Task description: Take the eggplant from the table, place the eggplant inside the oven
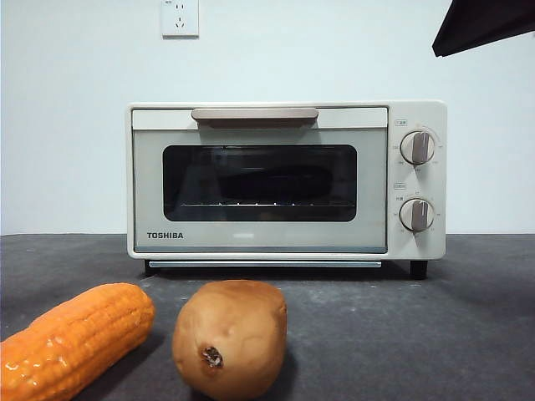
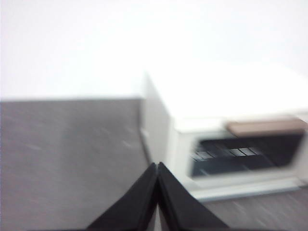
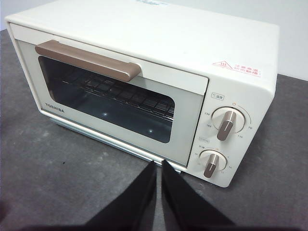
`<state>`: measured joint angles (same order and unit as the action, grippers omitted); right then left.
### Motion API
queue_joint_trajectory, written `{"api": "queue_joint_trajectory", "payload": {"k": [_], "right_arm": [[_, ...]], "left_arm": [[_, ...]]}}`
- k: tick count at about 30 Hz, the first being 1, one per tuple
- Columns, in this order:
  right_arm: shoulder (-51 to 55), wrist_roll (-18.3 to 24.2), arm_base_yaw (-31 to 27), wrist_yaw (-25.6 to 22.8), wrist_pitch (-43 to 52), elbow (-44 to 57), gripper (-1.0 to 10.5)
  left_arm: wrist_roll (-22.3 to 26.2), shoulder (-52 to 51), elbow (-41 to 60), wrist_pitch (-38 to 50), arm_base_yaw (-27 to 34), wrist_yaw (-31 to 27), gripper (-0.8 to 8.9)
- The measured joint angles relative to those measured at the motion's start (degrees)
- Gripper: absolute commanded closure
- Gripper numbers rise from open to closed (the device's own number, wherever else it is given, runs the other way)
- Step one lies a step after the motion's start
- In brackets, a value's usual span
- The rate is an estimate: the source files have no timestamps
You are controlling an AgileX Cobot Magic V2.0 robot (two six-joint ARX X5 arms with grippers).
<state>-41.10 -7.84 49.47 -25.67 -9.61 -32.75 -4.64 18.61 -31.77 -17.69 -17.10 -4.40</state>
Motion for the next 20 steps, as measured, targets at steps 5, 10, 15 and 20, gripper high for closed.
{"api": "queue_joint_trajectory", "payload": {"k": [5,10,15,20], "right_arm": [[0.0,0.0,0.0,0.0,0.0,0.0,9.4],[0.0,0.0,0.0,0.0,0.0,0.0,9.4],[0.0,0.0,0.0,0.0,0.0,0.0,9.4],[0.0,0.0,0.0,0.0,0.0,0.0,9.4]], "left_arm": [[1.1,-6.6,11.1,5.1,9.8,0.0,8.10],[1.1,-12.3,20.2,6.4,15.1,0.0,8.10],[1.1,-16.0,27.0,6.2,16.7,0.0,8.10],[1.1,-18.3,29.5,6.7,16.8,0.1,8.10]]}}
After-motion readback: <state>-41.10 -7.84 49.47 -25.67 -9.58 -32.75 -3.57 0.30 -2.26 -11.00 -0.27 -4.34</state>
